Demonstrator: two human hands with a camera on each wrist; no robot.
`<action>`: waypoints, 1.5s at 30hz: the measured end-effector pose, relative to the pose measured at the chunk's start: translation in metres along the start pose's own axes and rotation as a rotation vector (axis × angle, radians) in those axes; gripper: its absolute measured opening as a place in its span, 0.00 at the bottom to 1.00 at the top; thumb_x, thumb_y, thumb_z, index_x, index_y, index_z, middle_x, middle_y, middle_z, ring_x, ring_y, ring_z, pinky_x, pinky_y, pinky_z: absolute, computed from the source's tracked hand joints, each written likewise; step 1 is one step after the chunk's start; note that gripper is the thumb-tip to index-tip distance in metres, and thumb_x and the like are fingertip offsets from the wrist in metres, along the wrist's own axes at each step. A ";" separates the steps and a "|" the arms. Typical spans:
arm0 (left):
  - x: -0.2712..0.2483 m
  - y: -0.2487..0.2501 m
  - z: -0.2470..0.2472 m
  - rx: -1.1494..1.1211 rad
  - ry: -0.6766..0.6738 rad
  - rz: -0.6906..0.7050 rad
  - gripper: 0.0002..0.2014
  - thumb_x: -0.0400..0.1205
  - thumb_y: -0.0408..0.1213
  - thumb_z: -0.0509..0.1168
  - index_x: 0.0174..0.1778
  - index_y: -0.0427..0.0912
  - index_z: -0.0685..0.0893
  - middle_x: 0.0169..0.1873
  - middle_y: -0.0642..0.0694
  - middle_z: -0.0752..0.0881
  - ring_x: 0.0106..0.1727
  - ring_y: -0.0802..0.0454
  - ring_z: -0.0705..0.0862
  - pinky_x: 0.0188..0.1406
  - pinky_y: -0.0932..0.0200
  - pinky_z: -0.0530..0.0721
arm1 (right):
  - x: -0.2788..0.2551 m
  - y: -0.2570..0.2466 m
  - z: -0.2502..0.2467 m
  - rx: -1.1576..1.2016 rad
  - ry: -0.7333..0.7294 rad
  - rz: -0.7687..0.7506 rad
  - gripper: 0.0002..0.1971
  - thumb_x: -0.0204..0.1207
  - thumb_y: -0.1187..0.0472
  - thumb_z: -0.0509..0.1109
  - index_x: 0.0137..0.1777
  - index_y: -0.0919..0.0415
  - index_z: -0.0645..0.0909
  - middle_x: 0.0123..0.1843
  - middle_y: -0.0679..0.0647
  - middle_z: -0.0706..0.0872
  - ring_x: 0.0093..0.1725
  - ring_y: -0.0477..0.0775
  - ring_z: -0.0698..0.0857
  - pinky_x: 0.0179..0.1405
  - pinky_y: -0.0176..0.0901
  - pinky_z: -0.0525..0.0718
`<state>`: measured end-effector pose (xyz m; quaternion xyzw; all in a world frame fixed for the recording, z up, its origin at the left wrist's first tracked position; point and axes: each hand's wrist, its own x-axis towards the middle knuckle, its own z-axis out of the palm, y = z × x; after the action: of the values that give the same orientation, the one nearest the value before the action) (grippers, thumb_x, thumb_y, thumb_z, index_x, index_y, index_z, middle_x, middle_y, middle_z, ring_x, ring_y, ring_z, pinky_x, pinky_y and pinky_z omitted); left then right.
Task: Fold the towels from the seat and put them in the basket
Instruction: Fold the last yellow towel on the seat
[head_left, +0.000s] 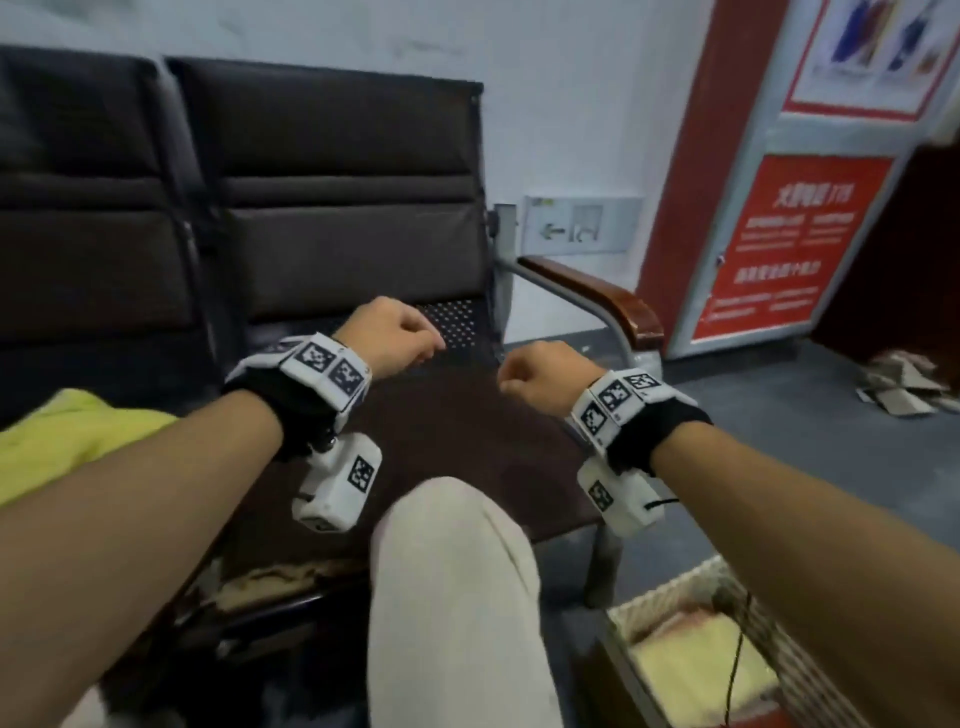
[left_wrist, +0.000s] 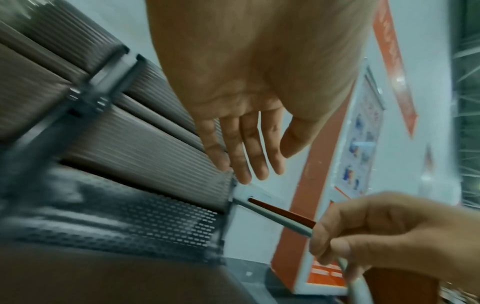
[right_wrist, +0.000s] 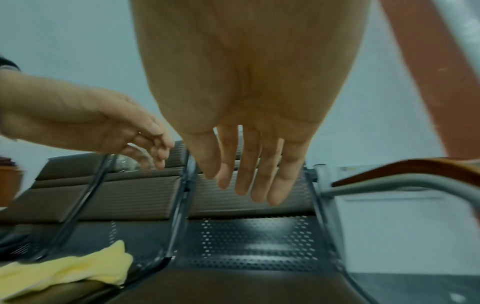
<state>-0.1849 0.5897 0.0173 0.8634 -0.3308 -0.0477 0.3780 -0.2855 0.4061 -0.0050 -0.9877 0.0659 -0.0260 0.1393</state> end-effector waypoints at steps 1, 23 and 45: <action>-0.008 -0.020 -0.017 0.019 0.019 -0.034 0.07 0.79 0.41 0.68 0.38 0.48 0.90 0.37 0.49 0.91 0.41 0.54 0.88 0.36 0.64 0.82 | 0.017 -0.022 0.002 -0.008 -0.021 -0.046 0.09 0.79 0.57 0.67 0.54 0.55 0.86 0.54 0.55 0.88 0.57 0.57 0.84 0.54 0.42 0.79; -0.155 -0.411 -0.173 0.508 -0.217 -0.864 0.30 0.77 0.54 0.69 0.72 0.48 0.71 0.70 0.45 0.72 0.70 0.46 0.73 0.68 0.51 0.74 | 0.240 -0.324 0.253 -0.064 -0.412 -0.476 0.18 0.78 0.55 0.68 0.66 0.58 0.76 0.66 0.57 0.78 0.66 0.59 0.77 0.63 0.47 0.77; -0.108 -0.276 -0.165 0.145 0.256 -0.152 0.04 0.84 0.42 0.61 0.49 0.48 0.74 0.31 0.55 0.76 0.32 0.60 0.75 0.32 0.65 0.69 | 0.192 -0.277 0.143 0.464 -0.012 -0.484 0.11 0.84 0.54 0.59 0.39 0.52 0.71 0.36 0.45 0.77 0.43 0.50 0.78 0.42 0.42 0.70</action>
<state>-0.0662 0.8943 -0.0727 0.9099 -0.2164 0.0581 0.3492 -0.0511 0.6821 -0.0590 -0.9167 -0.1790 -0.0668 0.3508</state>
